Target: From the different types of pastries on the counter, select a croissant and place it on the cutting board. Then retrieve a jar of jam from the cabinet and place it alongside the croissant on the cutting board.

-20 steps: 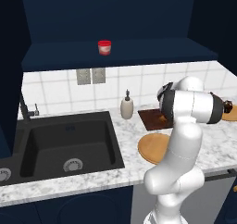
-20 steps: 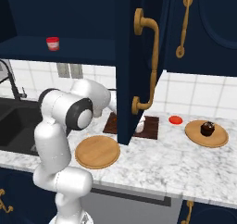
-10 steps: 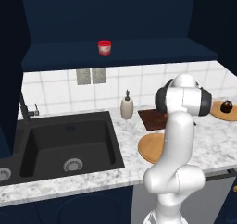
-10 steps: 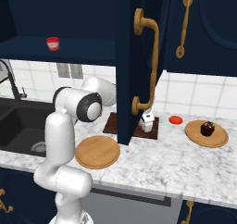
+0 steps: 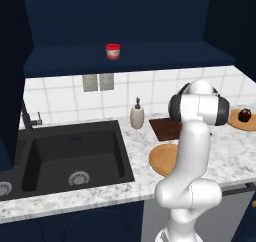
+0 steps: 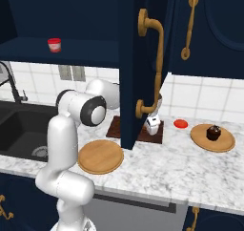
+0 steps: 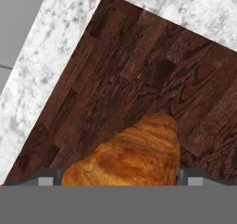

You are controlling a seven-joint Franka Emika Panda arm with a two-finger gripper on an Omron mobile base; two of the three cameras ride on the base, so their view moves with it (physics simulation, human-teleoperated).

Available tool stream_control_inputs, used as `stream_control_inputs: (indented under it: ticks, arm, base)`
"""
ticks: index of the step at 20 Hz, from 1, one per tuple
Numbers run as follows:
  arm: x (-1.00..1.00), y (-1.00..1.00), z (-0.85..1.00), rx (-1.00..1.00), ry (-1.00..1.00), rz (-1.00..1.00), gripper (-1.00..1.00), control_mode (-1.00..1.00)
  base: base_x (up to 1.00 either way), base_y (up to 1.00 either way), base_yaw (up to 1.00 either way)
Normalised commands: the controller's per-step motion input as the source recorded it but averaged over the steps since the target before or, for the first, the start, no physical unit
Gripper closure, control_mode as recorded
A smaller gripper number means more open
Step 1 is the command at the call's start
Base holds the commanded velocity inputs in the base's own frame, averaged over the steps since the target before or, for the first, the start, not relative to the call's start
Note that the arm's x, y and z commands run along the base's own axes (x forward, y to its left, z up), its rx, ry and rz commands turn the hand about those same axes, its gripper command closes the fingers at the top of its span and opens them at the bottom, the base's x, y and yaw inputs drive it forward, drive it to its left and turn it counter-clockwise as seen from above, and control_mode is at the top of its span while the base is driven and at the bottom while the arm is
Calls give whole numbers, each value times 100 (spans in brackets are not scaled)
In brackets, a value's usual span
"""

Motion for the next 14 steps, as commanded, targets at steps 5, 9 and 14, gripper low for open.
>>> stream_control_inputs:
  ticks: [5, 9, 14]
  arm:
    - [-11, 22, 53, 0, -13, -1, -100, -100]
    - [5, 20, 15, 0, -3, 0, -100, -100]
    - [9, -19, -31, 0, 5, 0, -100, -100]
  base:
    - [0, 0, 0]
    - [0, 0, 0]
    - [0, 0, 0]
